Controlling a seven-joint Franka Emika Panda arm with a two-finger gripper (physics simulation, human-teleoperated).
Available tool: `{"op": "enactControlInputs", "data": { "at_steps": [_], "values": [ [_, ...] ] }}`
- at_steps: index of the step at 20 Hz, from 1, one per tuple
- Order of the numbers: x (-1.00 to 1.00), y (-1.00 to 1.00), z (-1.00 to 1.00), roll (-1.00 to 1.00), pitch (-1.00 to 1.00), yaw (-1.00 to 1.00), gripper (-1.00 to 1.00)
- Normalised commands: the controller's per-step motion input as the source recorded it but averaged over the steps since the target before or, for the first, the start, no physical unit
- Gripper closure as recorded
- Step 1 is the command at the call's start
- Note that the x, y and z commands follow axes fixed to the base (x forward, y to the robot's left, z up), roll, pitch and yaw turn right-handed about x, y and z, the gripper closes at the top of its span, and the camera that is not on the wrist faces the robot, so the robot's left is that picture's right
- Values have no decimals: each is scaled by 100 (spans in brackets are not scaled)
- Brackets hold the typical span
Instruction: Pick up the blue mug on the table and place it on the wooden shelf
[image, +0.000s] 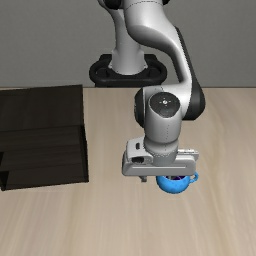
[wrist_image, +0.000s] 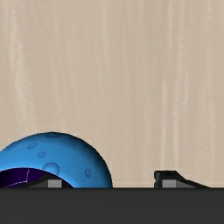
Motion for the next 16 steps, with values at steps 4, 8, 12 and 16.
{"op": "enactControlInputs", "data": {
  "at_steps": [4,8,12,16],
  "values": [
    [0,0,0,0,0,0,100],
    [0,0,75,0,0,0,100],
    [0,0,100,0,0,0,100],
    [0,0,100,0,0,0,100]
  ]
}}
